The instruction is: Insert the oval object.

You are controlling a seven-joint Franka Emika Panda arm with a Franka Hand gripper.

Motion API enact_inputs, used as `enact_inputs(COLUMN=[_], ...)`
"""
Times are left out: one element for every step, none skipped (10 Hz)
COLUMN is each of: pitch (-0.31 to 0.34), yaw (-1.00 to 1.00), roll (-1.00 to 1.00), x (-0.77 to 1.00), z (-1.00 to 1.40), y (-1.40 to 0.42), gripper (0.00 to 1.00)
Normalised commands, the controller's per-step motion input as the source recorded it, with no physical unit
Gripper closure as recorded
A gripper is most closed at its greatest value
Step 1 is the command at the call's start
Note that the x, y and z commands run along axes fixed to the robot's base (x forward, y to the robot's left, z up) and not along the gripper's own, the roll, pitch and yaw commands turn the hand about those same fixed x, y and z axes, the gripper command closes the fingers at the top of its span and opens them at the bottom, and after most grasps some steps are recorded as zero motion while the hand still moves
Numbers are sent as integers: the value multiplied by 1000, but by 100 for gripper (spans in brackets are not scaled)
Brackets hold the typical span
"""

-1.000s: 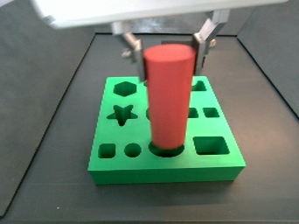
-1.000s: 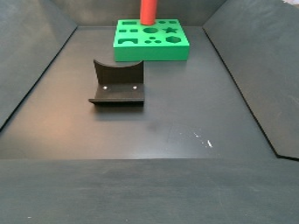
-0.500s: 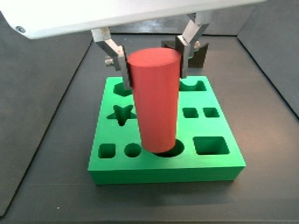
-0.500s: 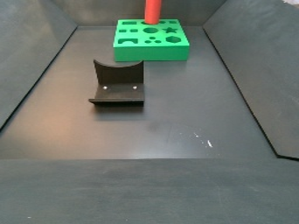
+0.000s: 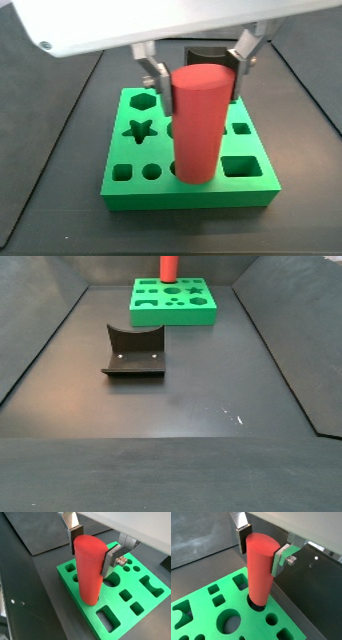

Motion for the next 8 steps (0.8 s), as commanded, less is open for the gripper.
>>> enact_inputs(pitch=[6, 0, -39, 0, 0, 0, 0, 0], yaw=[0, 0, 0, 0, 0, 0, 0, 0], roll=[36, 0, 0, 0, 23, 24, 13, 0], x=[0, -80, -311, -243, -174, -91, -3, 0], z=[-149, -80, -69, 0, 0, 0, -31, -91], y=[31, 109, 77, 140, 166, 43, 0, -69], gripper=[100, 100, 100, 100, 100, 100, 100, 100])
